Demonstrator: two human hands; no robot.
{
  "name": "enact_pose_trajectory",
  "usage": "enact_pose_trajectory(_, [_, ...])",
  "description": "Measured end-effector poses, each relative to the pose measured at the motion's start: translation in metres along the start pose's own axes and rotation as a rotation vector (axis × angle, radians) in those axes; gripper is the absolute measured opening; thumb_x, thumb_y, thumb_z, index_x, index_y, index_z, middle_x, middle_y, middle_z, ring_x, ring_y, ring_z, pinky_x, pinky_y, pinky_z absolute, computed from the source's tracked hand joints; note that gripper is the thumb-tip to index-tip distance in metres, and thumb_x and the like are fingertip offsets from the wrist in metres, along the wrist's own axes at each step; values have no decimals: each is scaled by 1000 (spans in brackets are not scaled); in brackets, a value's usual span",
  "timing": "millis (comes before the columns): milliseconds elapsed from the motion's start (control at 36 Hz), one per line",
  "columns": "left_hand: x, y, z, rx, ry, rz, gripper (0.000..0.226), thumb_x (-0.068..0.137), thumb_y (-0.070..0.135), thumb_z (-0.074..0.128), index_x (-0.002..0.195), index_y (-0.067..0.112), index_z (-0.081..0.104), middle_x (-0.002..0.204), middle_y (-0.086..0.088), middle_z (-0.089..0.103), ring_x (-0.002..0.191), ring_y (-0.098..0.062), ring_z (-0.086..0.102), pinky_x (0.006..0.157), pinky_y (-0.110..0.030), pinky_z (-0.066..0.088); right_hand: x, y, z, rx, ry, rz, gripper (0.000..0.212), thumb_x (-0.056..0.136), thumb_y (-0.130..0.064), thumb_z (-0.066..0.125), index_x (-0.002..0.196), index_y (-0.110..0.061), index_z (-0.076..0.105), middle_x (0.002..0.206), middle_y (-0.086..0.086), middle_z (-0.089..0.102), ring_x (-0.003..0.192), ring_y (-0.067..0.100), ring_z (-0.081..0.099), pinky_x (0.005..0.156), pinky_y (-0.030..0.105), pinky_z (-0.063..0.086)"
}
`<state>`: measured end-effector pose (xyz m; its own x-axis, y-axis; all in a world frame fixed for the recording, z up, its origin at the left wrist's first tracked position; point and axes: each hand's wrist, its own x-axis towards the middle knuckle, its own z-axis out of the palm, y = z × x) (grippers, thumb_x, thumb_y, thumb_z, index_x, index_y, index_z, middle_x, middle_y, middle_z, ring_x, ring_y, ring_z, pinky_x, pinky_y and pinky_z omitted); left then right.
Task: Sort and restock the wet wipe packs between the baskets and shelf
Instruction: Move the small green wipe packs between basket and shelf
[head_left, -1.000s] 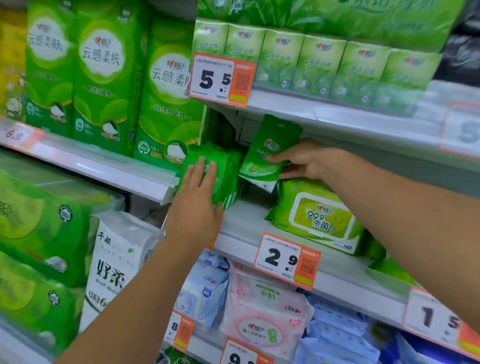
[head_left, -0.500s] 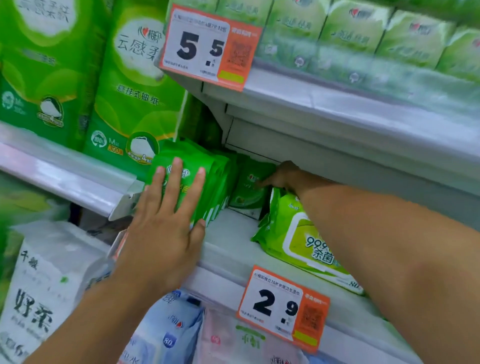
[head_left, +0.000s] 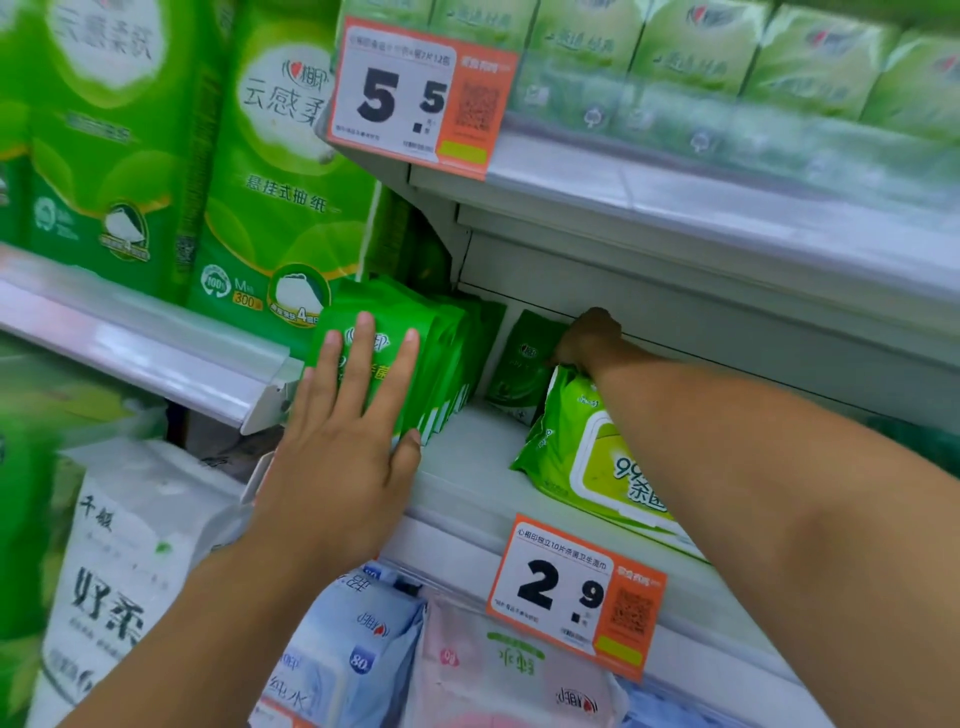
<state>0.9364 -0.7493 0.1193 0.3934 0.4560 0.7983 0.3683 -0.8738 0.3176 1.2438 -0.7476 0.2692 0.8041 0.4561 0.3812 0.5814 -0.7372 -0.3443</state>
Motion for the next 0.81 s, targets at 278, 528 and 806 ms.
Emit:
enact_pose_trajectory(278, [0, 5, -1, 5, -6, -27, 78, 90, 37, 36, 156, 38, -6, 164, 2, -18, 150, -21, -20, 120, -40, -7, -8, -9, 4, -193, -126, -149, 53, 82, -35, 76, 124, -5, 64, 126, 12, 64, 114, 25, 64, 79, 25, 47])
enact_pose_trajectory(528, [1, 6, 0, 19, -12, -31, 78, 90, 37, 35, 156, 38, -7, 164, 2, -19, 150, -21, -21, 119, -38, -10, -12, -15, 2, -364, -241, -329, 46, 92, -28, 64, 134, -11, 61, 141, 10, 57, 125, 25, 57, 103, 32, 47])
enact_pose_trajectory(806, [-1, 12, -17, -79, -58, -25, 72, 94, 37, 41, 158, 33, 8, 166, -1, -8, 152, -23, -10, 123, -45, 6, -69, -19, -44, -362, -241, -469, 37, 101, -19, 47, 130, 0, 60, 138, 18, 57, 116, 27, 58, 91, 27, 45])
